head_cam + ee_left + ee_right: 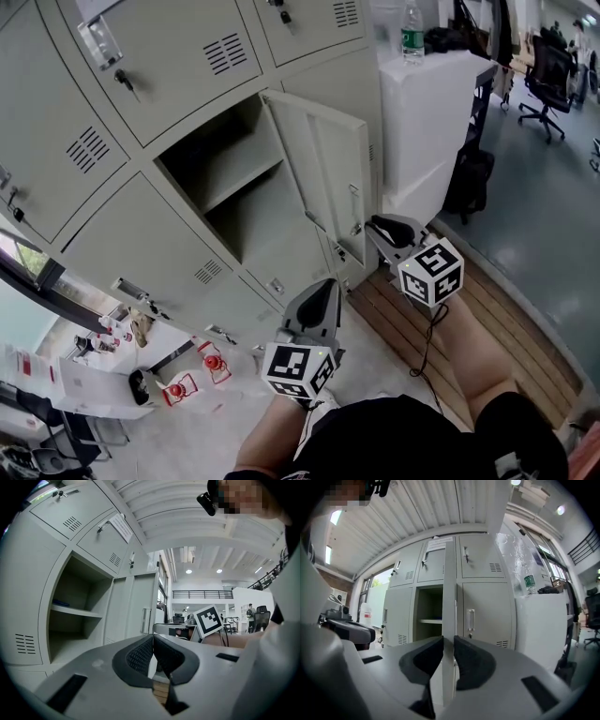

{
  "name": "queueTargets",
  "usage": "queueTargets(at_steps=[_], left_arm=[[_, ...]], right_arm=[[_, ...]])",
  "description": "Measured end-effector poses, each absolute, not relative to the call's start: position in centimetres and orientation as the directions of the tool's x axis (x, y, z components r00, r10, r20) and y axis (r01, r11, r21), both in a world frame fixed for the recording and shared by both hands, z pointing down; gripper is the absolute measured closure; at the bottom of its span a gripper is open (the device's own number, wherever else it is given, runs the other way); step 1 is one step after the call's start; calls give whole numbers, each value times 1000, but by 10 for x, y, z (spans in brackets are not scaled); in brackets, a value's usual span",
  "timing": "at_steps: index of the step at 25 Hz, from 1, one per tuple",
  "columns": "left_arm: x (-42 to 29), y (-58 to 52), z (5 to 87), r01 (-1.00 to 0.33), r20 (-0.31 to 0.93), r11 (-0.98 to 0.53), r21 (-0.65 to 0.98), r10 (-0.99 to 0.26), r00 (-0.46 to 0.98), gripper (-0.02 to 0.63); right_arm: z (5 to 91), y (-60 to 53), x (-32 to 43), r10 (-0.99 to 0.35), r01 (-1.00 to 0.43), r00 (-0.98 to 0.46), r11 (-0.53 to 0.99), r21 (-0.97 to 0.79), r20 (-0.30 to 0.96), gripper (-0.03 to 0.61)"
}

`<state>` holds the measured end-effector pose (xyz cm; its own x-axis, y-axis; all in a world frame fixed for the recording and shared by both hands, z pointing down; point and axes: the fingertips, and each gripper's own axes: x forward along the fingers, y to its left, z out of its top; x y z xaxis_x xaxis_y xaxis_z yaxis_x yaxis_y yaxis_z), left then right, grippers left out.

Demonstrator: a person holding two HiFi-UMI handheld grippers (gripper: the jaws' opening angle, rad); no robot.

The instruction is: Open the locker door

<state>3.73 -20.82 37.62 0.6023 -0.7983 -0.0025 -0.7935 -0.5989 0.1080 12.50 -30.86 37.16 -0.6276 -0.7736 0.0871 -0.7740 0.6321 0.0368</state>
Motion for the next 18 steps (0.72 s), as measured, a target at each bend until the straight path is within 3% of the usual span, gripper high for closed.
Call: queueTargets(at_steps=[5, 7, 10, 18], left_arm=[[42, -211, 376, -792, -1, -602, 103, -796, 605, 597], [43, -211, 375, -793, -1, -601, 101, -797, 604, 597], [43, -211, 374, -796, -3, -597, 99, -800, 600, 597], [29, -209, 375, -819, 0, -566, 100, -823, 569, 597]], right_arm=[[372, -320, 144, -817, -820, -571, 573, 4, 83, 461], [373, -326, 152, -849, -852, -521, 523, 8, 88, 525], [371, -342, 172, -903, -904, -419, 424, 46, 90, 525], [381, -354, 187, -907, -912, -409, 407, -42, 103, 525]])
